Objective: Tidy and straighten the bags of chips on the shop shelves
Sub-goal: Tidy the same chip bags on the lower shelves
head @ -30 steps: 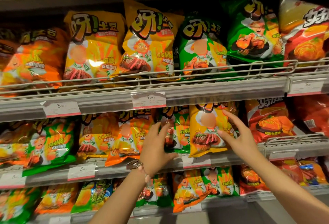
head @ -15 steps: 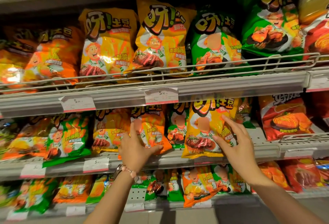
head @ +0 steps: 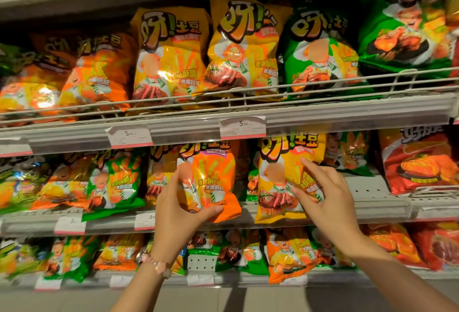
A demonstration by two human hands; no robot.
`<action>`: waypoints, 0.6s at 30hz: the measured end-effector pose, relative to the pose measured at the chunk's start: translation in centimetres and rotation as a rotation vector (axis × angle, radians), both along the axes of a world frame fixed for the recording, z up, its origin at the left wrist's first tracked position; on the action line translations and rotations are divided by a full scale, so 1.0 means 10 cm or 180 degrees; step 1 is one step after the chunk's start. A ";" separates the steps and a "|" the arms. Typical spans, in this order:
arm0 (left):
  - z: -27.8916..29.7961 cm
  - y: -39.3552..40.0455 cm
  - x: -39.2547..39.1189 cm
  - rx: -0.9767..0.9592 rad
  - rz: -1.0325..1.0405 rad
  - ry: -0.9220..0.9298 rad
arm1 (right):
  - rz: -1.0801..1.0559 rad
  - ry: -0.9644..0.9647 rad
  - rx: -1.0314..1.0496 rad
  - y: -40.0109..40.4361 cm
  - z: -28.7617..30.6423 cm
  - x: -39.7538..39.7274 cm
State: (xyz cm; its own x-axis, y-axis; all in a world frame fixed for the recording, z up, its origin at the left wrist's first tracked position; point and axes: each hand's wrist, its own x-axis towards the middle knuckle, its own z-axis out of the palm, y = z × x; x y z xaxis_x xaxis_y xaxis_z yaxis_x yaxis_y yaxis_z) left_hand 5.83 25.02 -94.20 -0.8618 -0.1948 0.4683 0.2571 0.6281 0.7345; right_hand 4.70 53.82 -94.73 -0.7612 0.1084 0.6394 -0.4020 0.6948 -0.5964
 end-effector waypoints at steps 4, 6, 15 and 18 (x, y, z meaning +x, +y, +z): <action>0.01 -0.22 0.17 -0.0102 0.0206 0.0145 | 0.0346 -0.0020 0.0263 -0.21 0.04 0.01; 0.02 -0.33 0.23 -0.0151 0.0363 0.0215 | 0.0496 -0.0088 0.0383 -0.37 0.07 -0.04; 0.03 -0.62 0.37 0.0040 0.0681 0.0335 | 0.0260 -0.0568 0.0687 -1.18 0.17 -0.56; 0.03 -0.63 0.39 0.0143 0.0742 0.0287 | 0.0182 -0.0827 0.0773 -1.33 0.13 -0.67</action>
State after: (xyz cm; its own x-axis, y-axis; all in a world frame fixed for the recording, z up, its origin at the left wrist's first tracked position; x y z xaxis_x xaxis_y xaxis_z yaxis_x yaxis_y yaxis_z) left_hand 9.78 18.68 -93.92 -0.7463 -0.4058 0.5276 0.1748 0.6454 0.7436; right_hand -2.02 40.57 -93.47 -0.9022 -0.0703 0.4256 -0.3009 0.8096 -0.5040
